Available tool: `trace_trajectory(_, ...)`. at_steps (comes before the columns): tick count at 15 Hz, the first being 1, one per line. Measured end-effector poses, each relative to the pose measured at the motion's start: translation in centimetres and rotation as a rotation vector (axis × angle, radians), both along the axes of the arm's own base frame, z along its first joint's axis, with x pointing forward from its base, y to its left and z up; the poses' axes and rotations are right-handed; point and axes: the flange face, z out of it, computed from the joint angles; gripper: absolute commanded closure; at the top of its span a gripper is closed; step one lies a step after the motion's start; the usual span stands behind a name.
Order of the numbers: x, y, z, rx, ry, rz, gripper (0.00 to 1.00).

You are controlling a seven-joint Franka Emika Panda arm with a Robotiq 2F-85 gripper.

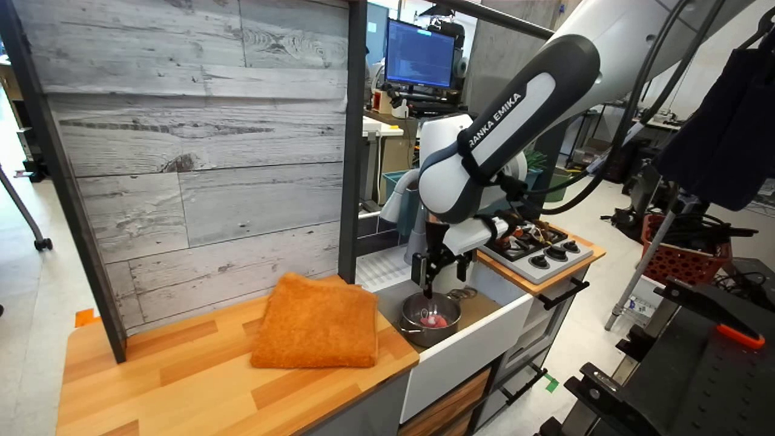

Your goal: Use the towel to wipe the table, then put the dolls on the stove

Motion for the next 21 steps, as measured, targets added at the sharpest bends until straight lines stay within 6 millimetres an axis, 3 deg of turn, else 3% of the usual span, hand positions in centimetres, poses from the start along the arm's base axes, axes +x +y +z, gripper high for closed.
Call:
trace_trajectory(1,-0.2,0.3,0.2,-0.001,0.001,0.004,0.28)
trace_trajectory(3,-0.6,0.7,0.2,-0.002,0.011,0.010,0.32)
trace_trajectory(10,-1.5,2.4,-0.5,0.000,0.032,0.034,0.87)
trace_trajectory(12,-1.4,3.5,-0.5,0.002,0.032,0.052,0.48)
trace_trajectory(13,-1.5,4.1,-0.5,0.005,0.032,0.060,0.46)
trace_trajectory(16,-1.9,5.3,-1.3,0.015,0.047,0.085,0.27)
trace_trajectory(19,-2.4,5.2,-3.2,0.011,0.080,0.085,0.04)
trace_trajectory(21,-2.7,4.7,-4.4,0.000,0.103,0.080,0.00)
